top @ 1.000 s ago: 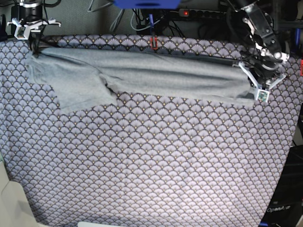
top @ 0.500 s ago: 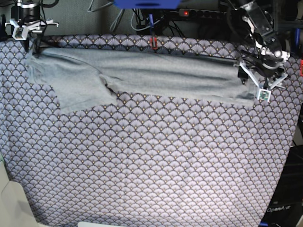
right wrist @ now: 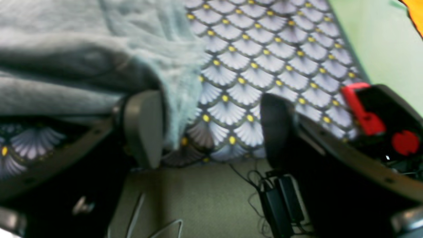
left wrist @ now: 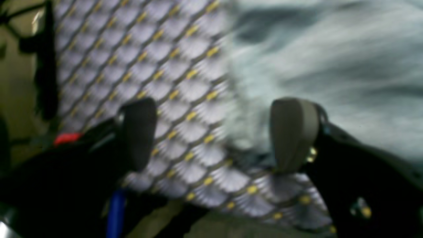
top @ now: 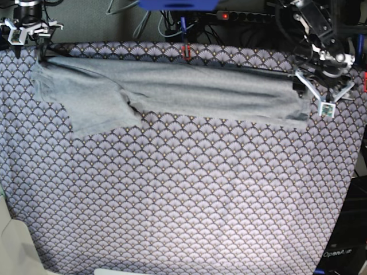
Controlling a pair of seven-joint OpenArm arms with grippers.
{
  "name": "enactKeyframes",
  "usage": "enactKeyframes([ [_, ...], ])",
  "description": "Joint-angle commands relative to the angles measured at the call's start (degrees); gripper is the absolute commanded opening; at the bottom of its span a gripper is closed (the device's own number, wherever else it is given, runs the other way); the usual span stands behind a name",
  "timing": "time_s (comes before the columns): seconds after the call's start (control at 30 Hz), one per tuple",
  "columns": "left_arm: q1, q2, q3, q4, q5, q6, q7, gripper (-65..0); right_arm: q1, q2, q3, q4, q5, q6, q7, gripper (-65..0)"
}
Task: Fold the T-shirt properly
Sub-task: 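Lower the folded hem onto the collar edge and open both grippers, then move the right gripper down to the bunched sleeve fabric and grasp it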
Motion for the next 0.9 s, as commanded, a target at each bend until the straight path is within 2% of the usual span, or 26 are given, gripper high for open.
enactKeyframes([
  [0.0, -0.3, -0.3, 0.0, 0.9, -0.6, 0.3, -1.0, -12.2, -0.5, 0.6, 1.5, 1.1, 1.1, -0.5, 1.8, -17.8],
  [0.13, -0.3, -0.6, -0.4, 0.9, -0.6, 0.3, -1.0, -12.1, 0.1, 0.6, 5.4, 1.1, 1.1, -0.5, 1.8, -17.6],
  [0.3, -0.4, -0.5, -1.1, 0.9, -0.6, 0.3, -1.0, -12.1, -0.2, 0.6, 6.5, 2.8, 1.4, -0.5, 1.8, -17.7],
  [0.4, -0.5, -0.4, -1.1, 0.9, -0.6, 0.3, -1.0, -12.1, 0.0, 0.2, 6.5, 5.3, 1.8, -0.5, 1.8, -17.7],
  [0.53, -0.5, -0.4, -1.1, 0.9, -0.6, 0.3, -1.0, -12.1, 1.3, 0.2, 5.3, 8.3, 5.8, -0.5, 1.7, -17.7],
  [0.63, -0.5, -0.4, -1.1, 0.9, -0.6, 0.3, -1.0, -12.1, 4.1, 0.3, 3.1, 11.2, 5.7, -0.5, 1.0, -17.7],
  [0.73, -0.3, -0.4, -1.2, 0.9, -0.6, 0.3, -1.0, -12.1, 7.3, 0.2, -1.0, 11.9, 5.4, -0.5, -2.5, -17.7],
  [0.87, -0.3, -0.4, -1.4, 0.9, -0.3, 0.3, -1.0, -12.1, 13.7, 0.5, -7.0, 11.9, 0.9, -0.5, -12.9, -17.7],
])
